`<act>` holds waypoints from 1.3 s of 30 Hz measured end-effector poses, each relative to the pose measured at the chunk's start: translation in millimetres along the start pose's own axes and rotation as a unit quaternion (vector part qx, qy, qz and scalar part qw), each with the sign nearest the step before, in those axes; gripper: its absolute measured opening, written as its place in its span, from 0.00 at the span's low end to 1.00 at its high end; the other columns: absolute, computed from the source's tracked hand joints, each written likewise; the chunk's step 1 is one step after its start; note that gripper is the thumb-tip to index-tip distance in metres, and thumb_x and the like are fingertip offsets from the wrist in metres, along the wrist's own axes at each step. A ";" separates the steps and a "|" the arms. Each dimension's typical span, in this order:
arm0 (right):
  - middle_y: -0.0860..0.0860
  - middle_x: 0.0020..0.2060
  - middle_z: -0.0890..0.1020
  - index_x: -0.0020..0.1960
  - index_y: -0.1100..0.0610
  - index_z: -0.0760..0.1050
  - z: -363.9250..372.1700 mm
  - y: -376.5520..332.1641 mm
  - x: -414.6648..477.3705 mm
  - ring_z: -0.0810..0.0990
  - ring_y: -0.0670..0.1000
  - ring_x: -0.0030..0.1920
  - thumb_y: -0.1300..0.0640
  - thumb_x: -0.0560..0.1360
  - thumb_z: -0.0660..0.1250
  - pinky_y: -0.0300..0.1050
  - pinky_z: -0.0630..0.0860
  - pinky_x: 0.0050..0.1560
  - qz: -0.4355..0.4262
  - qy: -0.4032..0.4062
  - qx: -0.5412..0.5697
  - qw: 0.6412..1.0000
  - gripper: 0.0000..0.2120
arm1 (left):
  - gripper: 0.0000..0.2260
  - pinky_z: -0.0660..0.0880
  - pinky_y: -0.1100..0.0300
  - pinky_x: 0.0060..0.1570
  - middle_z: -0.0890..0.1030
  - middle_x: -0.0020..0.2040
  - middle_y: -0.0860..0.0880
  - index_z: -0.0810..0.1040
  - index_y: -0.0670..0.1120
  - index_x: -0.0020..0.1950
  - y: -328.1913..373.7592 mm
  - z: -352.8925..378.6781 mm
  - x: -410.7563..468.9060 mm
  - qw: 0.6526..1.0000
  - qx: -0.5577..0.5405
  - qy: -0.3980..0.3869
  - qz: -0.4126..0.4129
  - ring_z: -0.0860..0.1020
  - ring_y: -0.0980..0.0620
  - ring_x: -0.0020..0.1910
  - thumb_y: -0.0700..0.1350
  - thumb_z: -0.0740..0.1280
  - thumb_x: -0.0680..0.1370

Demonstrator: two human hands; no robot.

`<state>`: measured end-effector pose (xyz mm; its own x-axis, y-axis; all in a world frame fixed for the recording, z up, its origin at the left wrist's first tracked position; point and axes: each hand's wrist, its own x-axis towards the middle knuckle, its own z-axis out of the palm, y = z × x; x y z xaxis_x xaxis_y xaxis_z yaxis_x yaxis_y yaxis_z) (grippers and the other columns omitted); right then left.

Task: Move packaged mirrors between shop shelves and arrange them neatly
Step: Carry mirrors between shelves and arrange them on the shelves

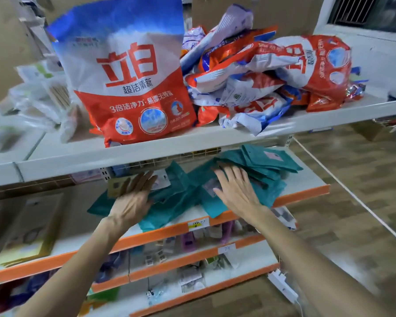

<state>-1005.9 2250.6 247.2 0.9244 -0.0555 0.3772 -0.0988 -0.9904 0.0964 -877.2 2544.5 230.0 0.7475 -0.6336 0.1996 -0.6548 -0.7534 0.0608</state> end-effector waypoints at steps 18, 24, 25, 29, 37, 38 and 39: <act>0.57 0.62 0.78 0.66 0.59 0.75 50.7 24.2 32.9 0.76 0.60 0.64 0.47 0.71 0.57 0.55 0.74 0.61 -0.019 -0.030 0.096 0.995 0.28 | 0.27 0.67 0.38 0.67 0.69 0.73 0.45 0.68 0.45 0.74 -32.5 33.1 17.5 0.999 0.036 0.018 -0.021 0.69 0.41 0.70 0.43 0.69 0.75; 0.59 0.63 0.78 0.67 0.61 0.74 75.7 6.9 43.6 0.75 0.61 0.64 0.50 0.71 0.72 0.57 0.72 0.63 -0.013 -0.030 0.083 0.996 0.28 | 0.28 0.65 0.41 0.69 0.69 0.73 0.47 0.67 0.48 0.74 -52.7 44.6 21.3 0.998 0.039 -0.020 -0.046 0.69 0.43 0.71 0.40 0.68 0.75; 0.59 0.62 0.78 0.67 0.61 0.74 77.8 2.7 43.5 0.75 0.61 0.64 0.49 0.71 0.72 0.56 0.72 0.63 -0.005 -0.036 0.078 0.996 0.28 | 0.27 0.64 0.42 0.70 0.68 0.74 0.48 0.67 0.49 0.74 -55.1 49.0 25.6 0.997 0.034 -0.033 -0.062 0.68 0.44 0.72 0.40 0.67 0.75; 0.59 0.59 0.79 0.64 0.61 0.74 94.0 -6.9 31.8 0.77 0.60 0.60 0.49 0.70 0.74 0.53 0.74 0.57 0.006 -0.045 0.047 0.998 0.27 | 0.27 0.67 0.38 0.66 0.72 0.72 0.44 0.71 0.45 0.72 -68.0 74.4 36.9 0.998 0.045 -0.027 -0.046 0.71 0.40 0.70 0.35 0.68 0.74; 0.60 0.68 0.72 0.71 0.62 0.67 122.6 -15.8 15.6 0.70 0.62 0.69 0.36 0.72 0.66 0.56 0.66 0.67 0.074 -0.194 0.037 0.977 0.38 | 0.24 0.70 0.39 0.63 0.76 0.67 0.40 0.73 0.42 0.69 -96.1 110.3 44.0 0.995 0.064 -0.044 -0.062 0.75 0.38 0.64 0.36 0.69 0.72; 0.60 0.69 0.71 0.72 0.62 0.65 125.2 -19.3 15.0 0.69 0.61 0.69 0.34 0.73 0.65 0.56 0.65 0.68 0.075 -0.214 0.032 0.973 0.39 | 0.21 0.71 0.40 0.61 0.77 0.65 0.40 0.74 0.41 0.67 -92.1 110.8 45.3 0.995 0.057 -0.040 -0.069 0.76 0.38 0.63 0.36 0.68 0.73; 0.61 0.69 0.71 0.72 0.61 0.65 128.2 -23.0 13.3 0.69 0.61 0.68 0.33 0.72 0.64 0.55 0.66 0.67 0.080 -0.229 0.030 0.970 0.40 | 0.19 0.73 0.40 0.58 0.79 0.62 0.39 0.76 0.41 0.64 -88.1 110.8 45.7 0.996 0.053 -0.030 -0.071 0.78 0.37 0.59 0.35 0.67 0.74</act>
<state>-944.1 2256.5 131.9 0.9671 -0.2456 -0.0667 -0.2453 -0.9694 0.0125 -773.0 2562.4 125.4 0.8396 -0.5255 0.1374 -0.5280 -0.8490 -0.0207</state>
